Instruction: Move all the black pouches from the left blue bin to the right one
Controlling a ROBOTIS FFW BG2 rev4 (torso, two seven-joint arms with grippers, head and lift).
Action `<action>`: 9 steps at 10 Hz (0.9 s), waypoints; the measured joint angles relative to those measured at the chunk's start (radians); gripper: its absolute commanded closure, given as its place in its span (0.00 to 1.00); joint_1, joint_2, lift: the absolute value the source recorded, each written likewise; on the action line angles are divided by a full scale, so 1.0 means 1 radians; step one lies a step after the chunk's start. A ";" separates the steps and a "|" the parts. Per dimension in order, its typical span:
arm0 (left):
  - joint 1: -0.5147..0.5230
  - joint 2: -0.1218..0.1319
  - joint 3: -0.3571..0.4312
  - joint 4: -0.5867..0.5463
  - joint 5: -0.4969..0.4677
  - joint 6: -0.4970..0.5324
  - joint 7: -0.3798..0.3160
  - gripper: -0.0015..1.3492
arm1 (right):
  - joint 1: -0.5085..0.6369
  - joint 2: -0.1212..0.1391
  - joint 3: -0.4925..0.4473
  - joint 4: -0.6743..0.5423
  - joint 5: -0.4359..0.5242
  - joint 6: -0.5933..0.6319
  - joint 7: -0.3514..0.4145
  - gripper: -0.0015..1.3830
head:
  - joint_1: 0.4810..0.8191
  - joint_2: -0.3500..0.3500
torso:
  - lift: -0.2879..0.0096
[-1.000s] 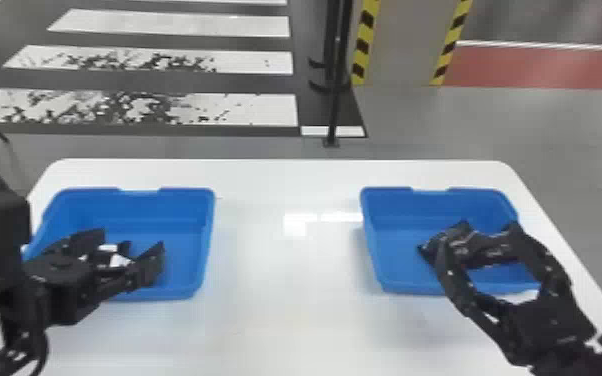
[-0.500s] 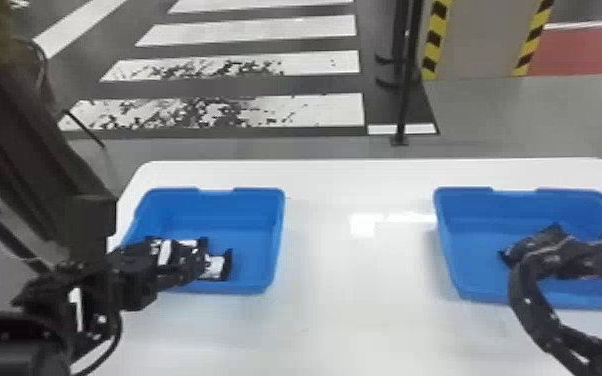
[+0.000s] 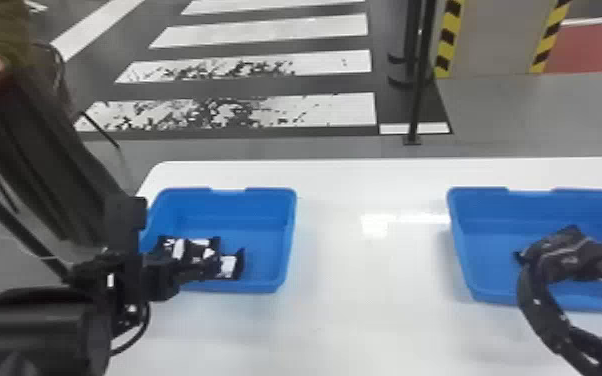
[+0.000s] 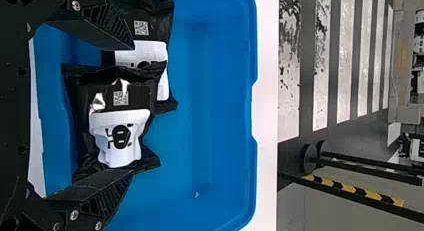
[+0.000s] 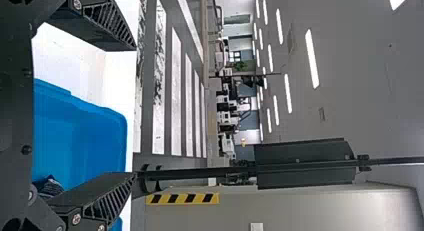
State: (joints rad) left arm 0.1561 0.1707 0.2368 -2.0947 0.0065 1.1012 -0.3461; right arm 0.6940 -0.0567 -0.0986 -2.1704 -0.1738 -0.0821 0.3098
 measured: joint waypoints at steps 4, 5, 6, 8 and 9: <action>-0.061 -0.005 -0.019 0.104 0.002 0.003 0.010 0.22 | -0.002 0.000 0.001 0.007 -0.015 0.011 0.002 0.10 | 0.63 0.73 | 0.50; -0.081 -0.005 -0.028 0.135 0.003 0.001 0.010 0.37 | -0.002 0.000 0.001 0.009 -0.018 0.013 0.003 0.10 | 0.63 0.72 | 0.50; -0.099 -0.005 -0.035 0.166 0.010 -0.001 0.010 0.60 | -0.003 0.000 0.001 0.009 -0.020 0.013 0.003 0.10 | 0.63 0.71 | 0.50; -0.109 -0.001 -0.049 0.186 0.026 -0.018 0.004 0.89 | -0.006 0.000 0.002 0.012 -0.029 0.013 0.003 0.11 | 0.63 0.69 | 0.50; -0.104 -0.001 -0.053 0.187 0.017 -0.026 0.004 0.89 | -0.007 0.000 0.003 0.013 -0.034 0.013 0.003 0.11 | 0.63 0.69 | 0.50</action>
State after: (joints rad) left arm 0.0522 0.1700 0.1840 -1.9076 0.0233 1.0749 -0.3425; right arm 0.6875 -0.0568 -0.0956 -2.1571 -0.2081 -0.0688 0.3130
